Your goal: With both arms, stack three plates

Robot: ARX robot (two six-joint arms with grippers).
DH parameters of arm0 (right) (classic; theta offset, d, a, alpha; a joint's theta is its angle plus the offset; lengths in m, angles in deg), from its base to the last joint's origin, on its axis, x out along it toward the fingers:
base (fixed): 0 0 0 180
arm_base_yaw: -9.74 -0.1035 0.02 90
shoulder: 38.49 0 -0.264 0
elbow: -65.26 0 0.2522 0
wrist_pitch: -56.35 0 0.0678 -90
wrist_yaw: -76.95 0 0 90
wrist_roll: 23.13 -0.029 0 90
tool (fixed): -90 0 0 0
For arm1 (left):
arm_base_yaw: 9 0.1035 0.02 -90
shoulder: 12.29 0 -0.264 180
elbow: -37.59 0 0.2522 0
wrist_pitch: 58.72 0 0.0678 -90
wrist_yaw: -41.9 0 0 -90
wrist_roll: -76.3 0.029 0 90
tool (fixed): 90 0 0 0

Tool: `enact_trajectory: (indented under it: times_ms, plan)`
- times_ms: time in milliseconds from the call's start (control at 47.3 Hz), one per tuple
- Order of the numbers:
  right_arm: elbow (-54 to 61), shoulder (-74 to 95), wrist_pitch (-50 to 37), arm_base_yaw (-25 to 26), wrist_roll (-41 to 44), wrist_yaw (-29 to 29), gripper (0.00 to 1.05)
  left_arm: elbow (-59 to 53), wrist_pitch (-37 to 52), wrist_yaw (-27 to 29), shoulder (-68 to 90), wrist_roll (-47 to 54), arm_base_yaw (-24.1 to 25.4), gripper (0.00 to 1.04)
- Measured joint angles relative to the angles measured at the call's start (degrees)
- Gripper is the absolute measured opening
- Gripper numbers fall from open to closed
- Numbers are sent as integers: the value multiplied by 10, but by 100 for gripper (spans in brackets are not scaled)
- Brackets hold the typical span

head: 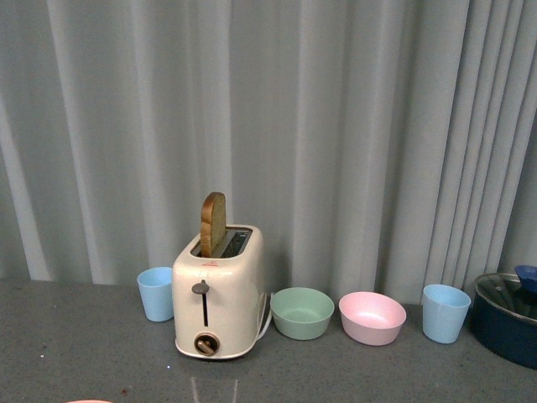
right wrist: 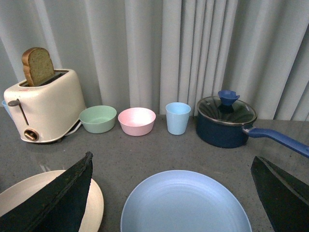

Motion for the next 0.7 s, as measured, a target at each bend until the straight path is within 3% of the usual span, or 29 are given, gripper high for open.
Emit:
enact_trajectory:
  times_ms: [697]
  plan:
    - [0,0,0,0,0,0,97,0,0,0,0,0,0,98]
